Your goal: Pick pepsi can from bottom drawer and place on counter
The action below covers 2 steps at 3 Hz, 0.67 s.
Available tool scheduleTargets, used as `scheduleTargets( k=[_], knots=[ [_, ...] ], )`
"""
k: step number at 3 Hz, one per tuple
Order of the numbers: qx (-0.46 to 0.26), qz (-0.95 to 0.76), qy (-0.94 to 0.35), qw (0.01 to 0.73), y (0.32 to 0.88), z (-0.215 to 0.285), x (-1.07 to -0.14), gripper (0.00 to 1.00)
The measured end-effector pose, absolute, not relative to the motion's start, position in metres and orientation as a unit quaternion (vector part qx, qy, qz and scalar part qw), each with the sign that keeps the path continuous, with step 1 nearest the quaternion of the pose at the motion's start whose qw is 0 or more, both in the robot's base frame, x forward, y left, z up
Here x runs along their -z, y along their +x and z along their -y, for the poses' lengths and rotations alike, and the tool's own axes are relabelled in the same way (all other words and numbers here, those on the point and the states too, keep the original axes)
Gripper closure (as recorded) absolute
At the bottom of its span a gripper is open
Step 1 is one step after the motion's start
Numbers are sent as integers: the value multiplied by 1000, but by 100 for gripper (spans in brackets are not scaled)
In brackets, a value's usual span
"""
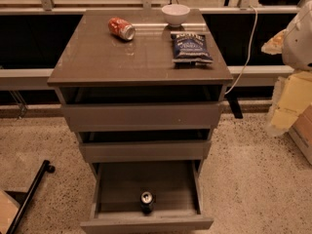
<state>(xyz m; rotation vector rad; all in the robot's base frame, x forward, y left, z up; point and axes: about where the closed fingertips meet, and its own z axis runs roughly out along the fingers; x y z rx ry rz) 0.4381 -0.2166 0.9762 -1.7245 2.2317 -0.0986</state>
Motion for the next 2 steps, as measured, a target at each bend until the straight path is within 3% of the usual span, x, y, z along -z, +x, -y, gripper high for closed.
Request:
scheduleTargets(
  k=[2],
  knots=[
    [31,-778,-604,170,443,211,-962,0]
  ],
)
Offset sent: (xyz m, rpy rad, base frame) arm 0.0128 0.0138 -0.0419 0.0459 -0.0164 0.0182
